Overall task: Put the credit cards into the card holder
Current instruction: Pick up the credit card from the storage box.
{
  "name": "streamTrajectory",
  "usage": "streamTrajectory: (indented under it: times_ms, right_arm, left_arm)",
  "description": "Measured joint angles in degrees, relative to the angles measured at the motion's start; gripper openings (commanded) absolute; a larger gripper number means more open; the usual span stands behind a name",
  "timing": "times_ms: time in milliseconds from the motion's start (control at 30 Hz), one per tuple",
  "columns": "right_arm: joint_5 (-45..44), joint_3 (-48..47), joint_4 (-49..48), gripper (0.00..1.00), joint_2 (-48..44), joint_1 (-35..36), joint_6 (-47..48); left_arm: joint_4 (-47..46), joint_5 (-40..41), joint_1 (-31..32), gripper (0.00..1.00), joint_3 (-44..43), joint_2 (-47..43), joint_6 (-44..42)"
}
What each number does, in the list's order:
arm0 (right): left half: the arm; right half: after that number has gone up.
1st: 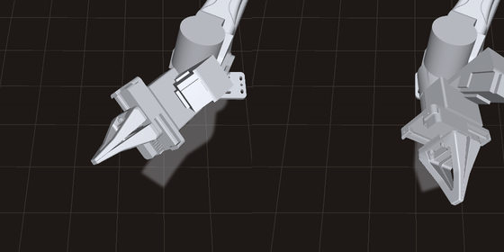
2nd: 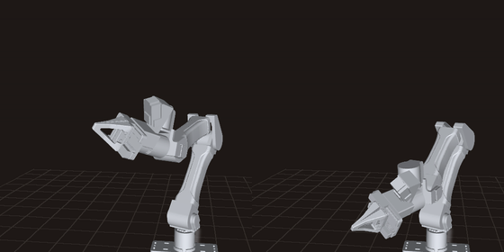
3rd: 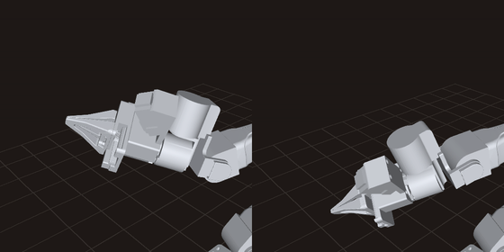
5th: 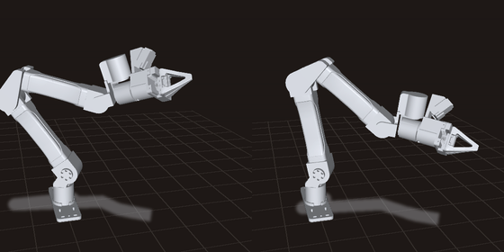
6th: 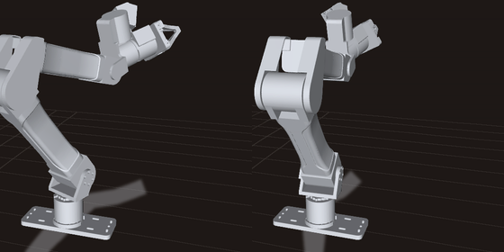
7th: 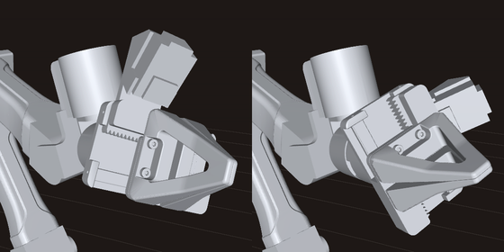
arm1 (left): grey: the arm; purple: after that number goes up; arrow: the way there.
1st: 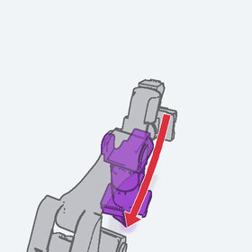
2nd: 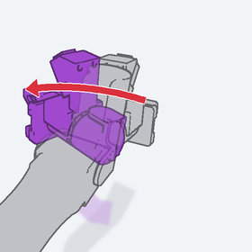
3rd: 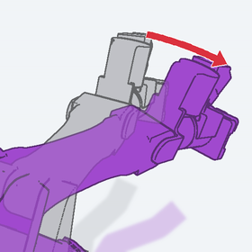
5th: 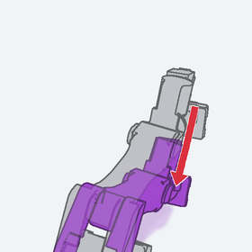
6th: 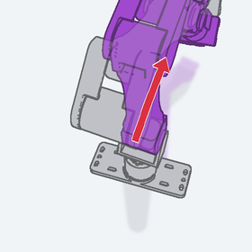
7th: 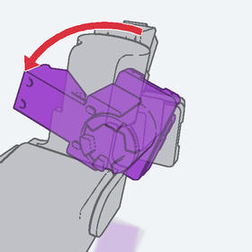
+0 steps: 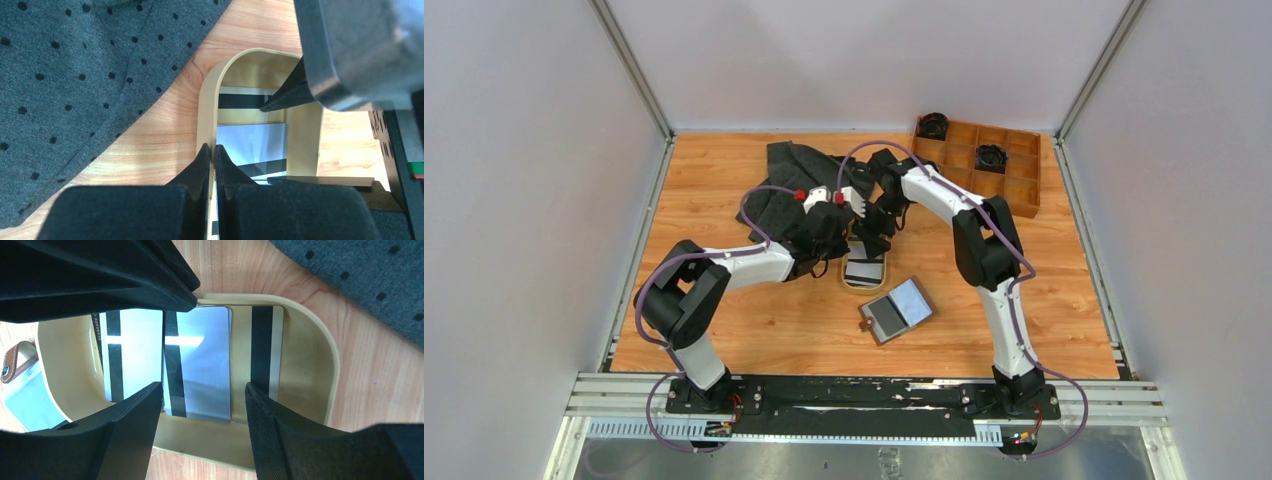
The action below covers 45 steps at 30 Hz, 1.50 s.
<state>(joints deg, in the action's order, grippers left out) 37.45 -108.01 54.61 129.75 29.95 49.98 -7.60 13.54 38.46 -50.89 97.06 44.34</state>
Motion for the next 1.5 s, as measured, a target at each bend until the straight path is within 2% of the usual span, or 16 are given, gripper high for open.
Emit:
streamTrajectory:
  times_ms: [433, 1033, 1167, 1333, 1400, 1500]
  right_arm:
    - [7.02, 5.11, 2.05, 0.61, -2.16, 0.02, 3.13]
    - [17.79, 1.81, 6.67, 0.58, -1.11, 0.04, -7.26]
    - [19.43, 1.81, 6.86, 0.52, -0.26, 0.07, -9.22]
    - [20.39, 1.81, 6.75, 0.40, 1.31, 0.07, -12.55]
    - [19.91, 1.84, 6.19, 0.31, 1.57, 0.07, -14.08]
    - [17.92, 1.90, 4.61, 0.10, 1.55, 0.11, -16.70]
  left_arm:
    - [0.87, 0.22, 0.00, 0.00, 0.22, -0.72, -0.09]
    - [0.17, 1.11, -0.02, 0.00, 0.24, -1.22, 0.09]
    - [0.17, 1.16, -0.02, 0.00, 0.24, -1.22, 0.22]
    - [0.17, 1.22, -0.02, 0.00, 0.24, -1.22, 0.24]
    - [0.17, 1.27, -0.02, 0.00, 0.24, -1.22, 0.24]
    - [0.17, 1.31, -0.02, 0.00, 0.24, -1.22, 0.26]
